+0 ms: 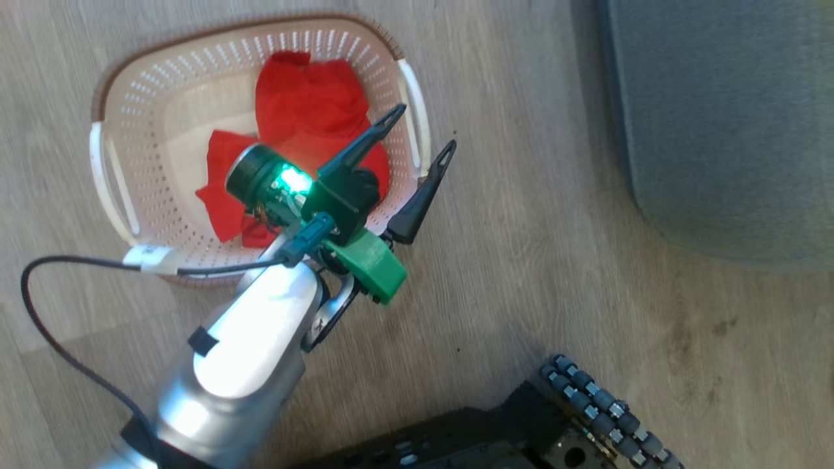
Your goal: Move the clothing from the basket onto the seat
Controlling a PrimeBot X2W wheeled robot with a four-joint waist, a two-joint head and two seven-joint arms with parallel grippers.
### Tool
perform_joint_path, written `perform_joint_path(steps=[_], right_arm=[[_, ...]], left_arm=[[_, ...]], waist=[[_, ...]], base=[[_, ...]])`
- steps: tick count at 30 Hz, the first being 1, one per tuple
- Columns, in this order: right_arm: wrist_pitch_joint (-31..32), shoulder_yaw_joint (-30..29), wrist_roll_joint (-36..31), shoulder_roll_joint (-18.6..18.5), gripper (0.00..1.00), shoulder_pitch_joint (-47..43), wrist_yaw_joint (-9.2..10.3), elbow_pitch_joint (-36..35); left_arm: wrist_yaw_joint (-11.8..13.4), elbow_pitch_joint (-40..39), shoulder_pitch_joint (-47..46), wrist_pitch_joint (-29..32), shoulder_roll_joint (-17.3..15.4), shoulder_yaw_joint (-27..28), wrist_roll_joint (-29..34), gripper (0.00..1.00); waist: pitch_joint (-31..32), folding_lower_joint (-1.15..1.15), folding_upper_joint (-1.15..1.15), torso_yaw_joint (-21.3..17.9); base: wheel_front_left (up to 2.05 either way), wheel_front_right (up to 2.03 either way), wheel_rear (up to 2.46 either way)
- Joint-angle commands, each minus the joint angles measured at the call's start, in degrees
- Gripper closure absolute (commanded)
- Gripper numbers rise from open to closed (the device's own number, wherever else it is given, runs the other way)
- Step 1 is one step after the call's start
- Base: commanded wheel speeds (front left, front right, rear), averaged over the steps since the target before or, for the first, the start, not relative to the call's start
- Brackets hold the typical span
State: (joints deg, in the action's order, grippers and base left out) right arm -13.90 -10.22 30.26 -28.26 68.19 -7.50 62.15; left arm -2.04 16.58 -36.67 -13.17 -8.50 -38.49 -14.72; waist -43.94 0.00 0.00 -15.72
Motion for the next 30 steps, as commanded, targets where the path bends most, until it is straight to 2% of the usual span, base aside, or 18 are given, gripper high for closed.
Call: perform_joint_path(steps=[1,7,10,14,22,30], right_arm=[[-0.65,1.08,0.32,-1.31,0.00,-3.54,0.01,-1.95],[-0.97,4.83,0.56,-1.12,0.00,-10.34,0.01,-5.77],[-1.05,5.77,1.12,-0.86,0.00,-15.97,0.01,-11.23],[-1.07,4.01,0.91,0.37,0.00,-24.91,0.01,-20.05],[-1.09,1.84,-3.18,8.44,0.00,-40.31,0.01,-35.56],[-1.09,5.51,-9.75,15.58,0.00,-49.07,0.01,-44.01]], left_arm=[[0.45,-2.09,1.44,-0.19,-0.25,1.33,-0.44,0.00],[0.83,-1.09,2.71,-0.84,0.76,2.03,-2.13,0.00],[1.24,-0.23,4.18,-1.28,1.18,3.10,-3.47,0.00],[1.69,1.01,6.98,-1.67,1.23,4.83,-4.92,0.00],[3.35,0.22,14.77,-1.81,2.09,11.88,-7.21,0.00],[3.67,-1.21,21.54,-1.82,3.72,21.16,-7.62,0.00]], waist=[[2.39,0.00,0.00,-0.92],[7.40,0.00,0.00,-0.59],[10.88,0.00,0.00,-0.11],[16.03,0.00,0.00,1.37],[24.97,0.00,0.00,6.09],[30.36,0.00,0.00,11.91]], base=[[0.00,0.00,0.00],[0.00,0.00,0.00],[0.00,0.00,0.00],[0.00,0.00,0.00],[0.00,0.00,0.00],[0.00,0.00,0.00]])
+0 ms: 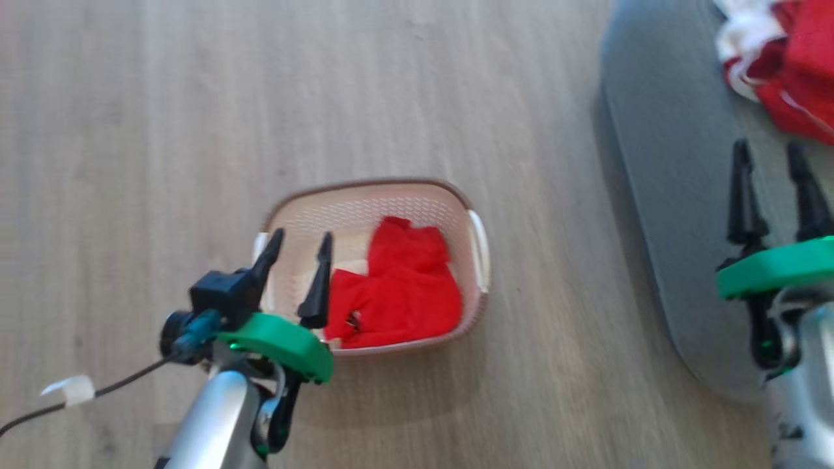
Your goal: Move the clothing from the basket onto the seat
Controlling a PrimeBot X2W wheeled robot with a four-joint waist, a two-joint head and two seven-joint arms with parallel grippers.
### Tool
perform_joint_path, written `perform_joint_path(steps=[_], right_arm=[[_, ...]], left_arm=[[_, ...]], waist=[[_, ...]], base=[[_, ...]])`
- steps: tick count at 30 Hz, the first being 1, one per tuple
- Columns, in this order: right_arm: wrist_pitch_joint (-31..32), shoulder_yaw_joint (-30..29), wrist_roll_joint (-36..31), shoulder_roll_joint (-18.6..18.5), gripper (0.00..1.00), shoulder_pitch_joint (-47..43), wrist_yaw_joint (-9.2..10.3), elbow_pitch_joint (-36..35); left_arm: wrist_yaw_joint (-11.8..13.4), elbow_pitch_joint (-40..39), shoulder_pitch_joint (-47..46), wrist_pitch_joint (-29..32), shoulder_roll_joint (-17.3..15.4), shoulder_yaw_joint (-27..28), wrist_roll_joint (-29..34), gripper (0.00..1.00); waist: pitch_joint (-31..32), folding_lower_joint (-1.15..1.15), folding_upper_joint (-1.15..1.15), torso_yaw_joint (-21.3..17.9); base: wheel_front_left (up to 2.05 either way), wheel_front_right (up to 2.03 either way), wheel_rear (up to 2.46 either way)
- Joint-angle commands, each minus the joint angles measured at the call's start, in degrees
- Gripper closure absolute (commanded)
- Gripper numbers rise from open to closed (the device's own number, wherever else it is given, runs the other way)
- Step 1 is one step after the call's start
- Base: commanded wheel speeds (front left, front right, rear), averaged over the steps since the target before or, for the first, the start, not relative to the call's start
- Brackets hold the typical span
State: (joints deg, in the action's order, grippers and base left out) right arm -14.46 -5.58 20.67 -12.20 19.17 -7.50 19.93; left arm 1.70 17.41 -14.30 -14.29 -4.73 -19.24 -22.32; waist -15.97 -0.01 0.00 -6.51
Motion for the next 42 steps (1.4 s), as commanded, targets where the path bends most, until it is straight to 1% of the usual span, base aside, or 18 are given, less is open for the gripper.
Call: perform_joint_path(steps=[1,3,9,14,18,24,33,42], right_arm=[[-0.53,1.06,-0.54,0.73,0.00,-1.18,0.01,-2.32],[-0.53,1.85,-1.17,2.85,0.00,-3.19,0.01,-2.75],[-0.53,3.08,-6.44,5.79,0.00,-7.37,0.01,-1.77],[-0.53,5.51,-9.57,7.37,0.00,-9.13,0.01,0.26],[-0.53,6.99,-9.50,8.17,0.00,-9.19,0.01,1.45],[-0.53,7.77,-9.30,8.54,0.00,-9.02,0.01,2.16],[-0.53,8.33,-9.35,8.76,0.00,-8.83,0.01,2.43],[-0.53,8.26,-9.08,8.89,0.00,-8.40,0.01,1.50]], left_arm=[[-0.25,-2.02,-0.41,-0.70,0.14,2.83,0.26,0.00],[-0.35,-2.31,0.54,-0.70,0.51,5.21,0.64,0.00],[-1.09,-1.57,2.57,-0.71,1.07,10.97,3.29,0.00],[-1.66,-0.27,3.49,-0.71,1.45,14.78,4.91,0.00],[-2.24,0.11,4.02,-0.71,1.70,16.65,5.59,0.00],[-2.68,0.44,4.30,-0.71,1.82,17.03,5.49,0.00],[-2.19,0.05,4.50,-0.71,1.84,15.85,4.80,0.00],[-2.05,-0.28,4.79,-0.71,1.85,15.68,5.13,0.00]], waist=[[3.01,0.01,0.00,3.71],[3.97,0.01,0.00,5.03],[6.15,0.01,0.00,7.67],[7.20,0.01,0.00,8.20],[7.26,0.01,0.00,8.28],[7.59,0.01,0.00,8.59],[7.94,0.01,0.00,8.77],[7.71,0.01,0.00,8.00]], base=[[0.00,0.00,0.00],[0.00,0.00,0.00],[0.00,0.00,0.00],[0.00,0.00,0.00],[0.00,0.00,0.00],[0.00,0.00,0.00],[0.00,0.00,0.00],[0.00,0.00,0.00]])
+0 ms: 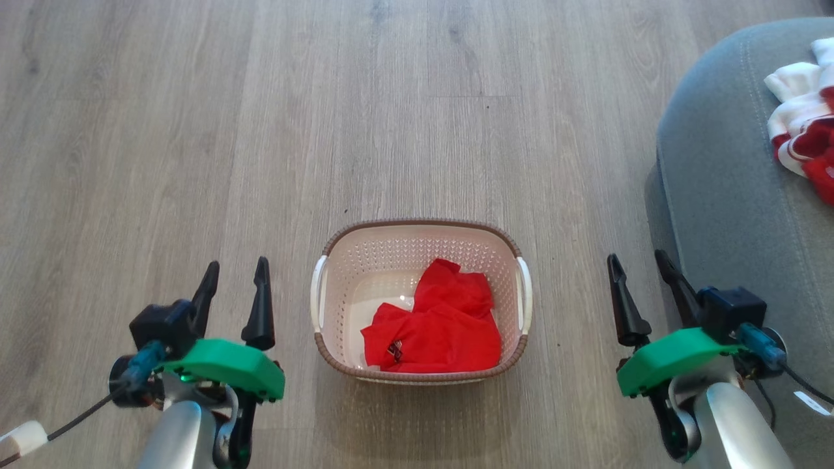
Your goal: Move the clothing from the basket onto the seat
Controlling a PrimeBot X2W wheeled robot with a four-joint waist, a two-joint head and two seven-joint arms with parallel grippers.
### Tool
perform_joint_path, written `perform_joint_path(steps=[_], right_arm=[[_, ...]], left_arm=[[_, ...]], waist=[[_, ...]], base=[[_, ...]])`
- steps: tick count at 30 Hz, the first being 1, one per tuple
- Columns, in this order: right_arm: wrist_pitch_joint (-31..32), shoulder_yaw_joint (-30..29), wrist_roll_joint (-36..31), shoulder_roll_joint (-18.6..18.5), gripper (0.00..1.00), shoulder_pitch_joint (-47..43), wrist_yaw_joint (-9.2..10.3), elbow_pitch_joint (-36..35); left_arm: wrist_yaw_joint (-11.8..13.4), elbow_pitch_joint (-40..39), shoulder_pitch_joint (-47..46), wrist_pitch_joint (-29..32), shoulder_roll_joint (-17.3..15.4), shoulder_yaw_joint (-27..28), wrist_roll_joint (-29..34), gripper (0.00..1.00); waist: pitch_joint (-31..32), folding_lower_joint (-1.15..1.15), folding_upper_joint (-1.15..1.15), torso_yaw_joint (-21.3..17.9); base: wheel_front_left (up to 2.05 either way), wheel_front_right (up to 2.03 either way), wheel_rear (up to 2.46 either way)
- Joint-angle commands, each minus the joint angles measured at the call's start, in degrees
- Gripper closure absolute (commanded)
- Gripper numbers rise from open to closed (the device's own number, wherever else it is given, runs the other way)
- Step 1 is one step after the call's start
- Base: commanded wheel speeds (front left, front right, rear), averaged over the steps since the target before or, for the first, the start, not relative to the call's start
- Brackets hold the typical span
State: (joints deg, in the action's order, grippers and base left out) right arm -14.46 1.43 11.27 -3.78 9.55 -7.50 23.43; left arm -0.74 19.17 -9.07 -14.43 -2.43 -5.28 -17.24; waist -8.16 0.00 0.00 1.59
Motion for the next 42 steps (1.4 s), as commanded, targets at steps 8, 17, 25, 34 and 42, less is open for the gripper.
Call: perform_joint_path(steps=[8,17,25,34,42], right_arm=[[-0.53,0.22,0.94,0.61,0.00,2.59,0.01,-4.34],[-0.53,-3.28,0.43,0.13,0.00,9.18,0.01,-10.37],[-0.53,-4.51,0.65,0.48,0.00,15.25,0.01,-15.56],[-0.53,-2.35,2.29,0.86,0.00,20.38,0.01,-18.27],[-0.53,-1.55,5.35,0.89,0.00,21.04,0.01,-18.63]], left_arm=[[0.02,-2.18,-1.92,-0.57,-0.45,0.84,0.02,0.00],[-0.85,2.31,-12.28,-0.57,-0.45,-5.06,2.72,0.00],[-1.76,12.29,-27.32,5.04,-0.45,-12.67,4.22,0.00],[-1.20,27.61,-42.25,15.34,-0.45,-19.26,3.74,0.00],[0.24,33.68,-47.98,18.51,-0.45,-24.61,-4.12,0.00]], waist=[[-3.26,0.00,0.00,-1.11],[-17.50,0.00,0.00,-2.70],[-31.63,0.00,0.00,-5.09],[-43.31,0.00,0.00,-9.58],[-47.19,0.00,0.00,-12.39]], base=[[0.00,0.00,0.00],[0.00,0.00,0.00],[0.00,0.00,0.00],[0.00,0.00,0.00],[0.00,0.00,0.00]])
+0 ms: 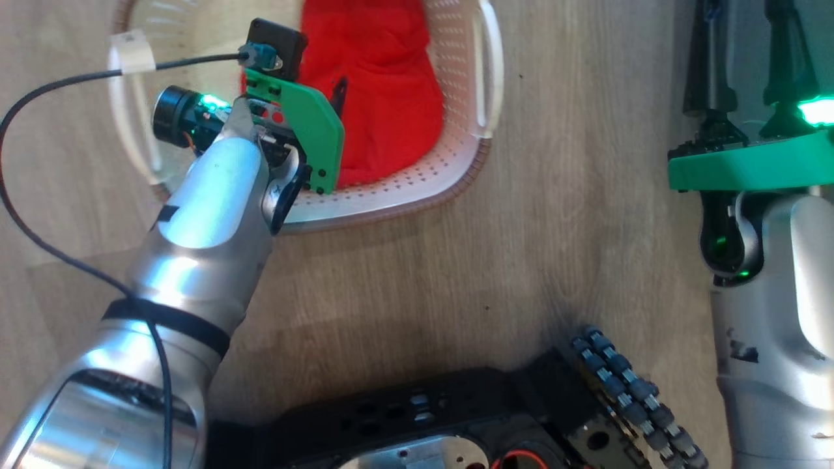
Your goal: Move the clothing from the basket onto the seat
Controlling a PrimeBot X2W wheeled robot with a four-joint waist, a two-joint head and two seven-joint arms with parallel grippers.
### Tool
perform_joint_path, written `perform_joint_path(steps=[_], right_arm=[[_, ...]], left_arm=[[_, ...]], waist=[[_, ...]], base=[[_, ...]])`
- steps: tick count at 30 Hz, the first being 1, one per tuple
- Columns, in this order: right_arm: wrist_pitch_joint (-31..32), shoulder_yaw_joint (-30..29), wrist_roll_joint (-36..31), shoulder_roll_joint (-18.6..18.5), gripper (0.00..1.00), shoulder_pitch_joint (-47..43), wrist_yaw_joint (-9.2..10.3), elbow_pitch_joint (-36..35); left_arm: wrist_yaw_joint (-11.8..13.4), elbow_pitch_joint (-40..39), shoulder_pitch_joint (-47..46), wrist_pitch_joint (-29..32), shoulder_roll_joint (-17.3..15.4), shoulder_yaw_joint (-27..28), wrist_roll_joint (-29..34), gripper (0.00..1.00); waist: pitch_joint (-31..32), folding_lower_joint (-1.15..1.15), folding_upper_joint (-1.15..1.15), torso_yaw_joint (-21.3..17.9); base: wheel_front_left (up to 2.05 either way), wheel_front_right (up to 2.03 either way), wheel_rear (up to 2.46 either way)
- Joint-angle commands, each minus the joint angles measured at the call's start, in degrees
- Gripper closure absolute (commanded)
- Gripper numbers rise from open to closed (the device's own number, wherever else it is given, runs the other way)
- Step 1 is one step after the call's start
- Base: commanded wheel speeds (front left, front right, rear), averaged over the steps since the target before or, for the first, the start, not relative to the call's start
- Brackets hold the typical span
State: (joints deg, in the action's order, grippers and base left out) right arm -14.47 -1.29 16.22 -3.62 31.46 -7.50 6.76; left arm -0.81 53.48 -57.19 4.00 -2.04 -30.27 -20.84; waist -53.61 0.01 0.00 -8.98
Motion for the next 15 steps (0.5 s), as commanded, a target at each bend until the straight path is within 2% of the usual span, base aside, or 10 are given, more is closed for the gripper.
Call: perform_joint_path(steps=[1,15], right_arm=[[-0.52,1.41,0.66,0.73,0.00,-0.80,0.01,-2.05],[-0.52,2.18,2.58,0.74,0.00,-1.16,0.01,-3.24]], left_arm=[[0.74,0.09,-0.52,0.22,-0.84,-0.47,-0.72,0.00],[3.56,9.75,-5.64,0.81,-0.84,-6.30,-4.25,0.00]], waist=[[-2.13,-0.01,0.00,-2.19],[-6.56,-0.01,0.00,-5.13]], base=[[0.00,0.00,0.00],[0.00,0.00,0.00]])
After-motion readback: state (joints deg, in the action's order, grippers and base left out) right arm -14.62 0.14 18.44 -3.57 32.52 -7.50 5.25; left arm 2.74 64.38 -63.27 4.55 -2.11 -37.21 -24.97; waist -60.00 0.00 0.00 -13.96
